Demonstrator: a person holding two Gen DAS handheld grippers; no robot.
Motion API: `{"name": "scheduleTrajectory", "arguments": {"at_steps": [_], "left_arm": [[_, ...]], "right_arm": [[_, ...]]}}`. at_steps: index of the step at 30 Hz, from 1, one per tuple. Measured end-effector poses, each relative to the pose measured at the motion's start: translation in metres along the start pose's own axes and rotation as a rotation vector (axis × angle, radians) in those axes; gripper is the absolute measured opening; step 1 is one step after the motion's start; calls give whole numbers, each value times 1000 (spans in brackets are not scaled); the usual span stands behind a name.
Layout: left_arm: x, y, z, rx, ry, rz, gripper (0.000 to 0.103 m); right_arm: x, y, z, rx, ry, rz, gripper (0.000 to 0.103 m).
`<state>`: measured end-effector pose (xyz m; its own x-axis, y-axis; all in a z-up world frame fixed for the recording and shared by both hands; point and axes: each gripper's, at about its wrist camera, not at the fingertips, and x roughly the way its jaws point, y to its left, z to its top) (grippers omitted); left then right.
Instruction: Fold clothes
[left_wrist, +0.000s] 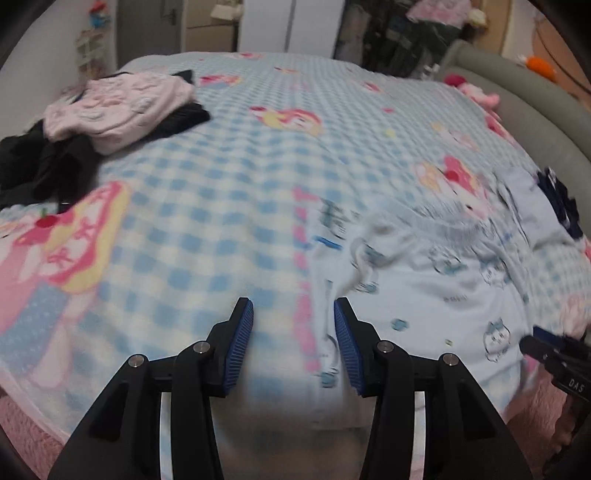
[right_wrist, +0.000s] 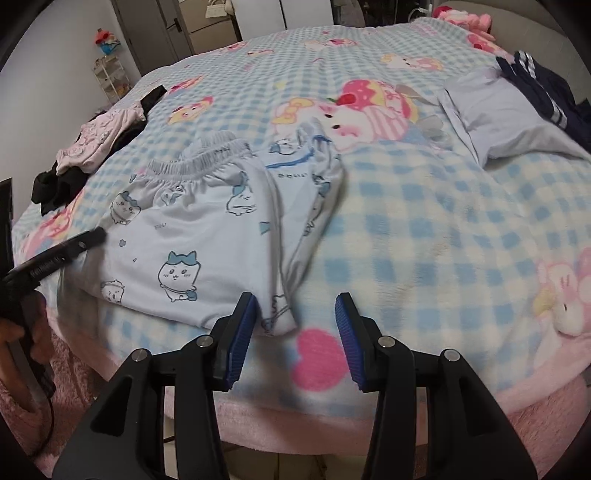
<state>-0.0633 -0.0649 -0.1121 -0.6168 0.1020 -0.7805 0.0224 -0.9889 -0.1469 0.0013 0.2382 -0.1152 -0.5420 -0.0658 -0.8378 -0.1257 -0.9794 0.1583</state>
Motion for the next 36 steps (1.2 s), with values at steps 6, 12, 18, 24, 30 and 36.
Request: {"name": "scheduleTrajectory", "arguments": {"at_steps": [6,12,18,24,30,36], "left_arm": [[-9,29,-3,-124,-31,-82,46],[4,8,-1,-18,11,-67,47],[-9,38,-1,-146,-46,-16,46],[-11,23,-2,-144,-60,-260,46],[-10,-39,-10,33,-33,-405,46],[17,-58,-26,78,101,-352,45]], "right_arm": [[2,-2,4,16,9,8,45],[-6,-7,6,49,-19,15,47],[-11,-26,5,102,-13,-44,47],[-19,-26,20,177,-33,110,47],[6,1,18,120,36,136,47],[35,-4,17,207,86,219,52]]}}
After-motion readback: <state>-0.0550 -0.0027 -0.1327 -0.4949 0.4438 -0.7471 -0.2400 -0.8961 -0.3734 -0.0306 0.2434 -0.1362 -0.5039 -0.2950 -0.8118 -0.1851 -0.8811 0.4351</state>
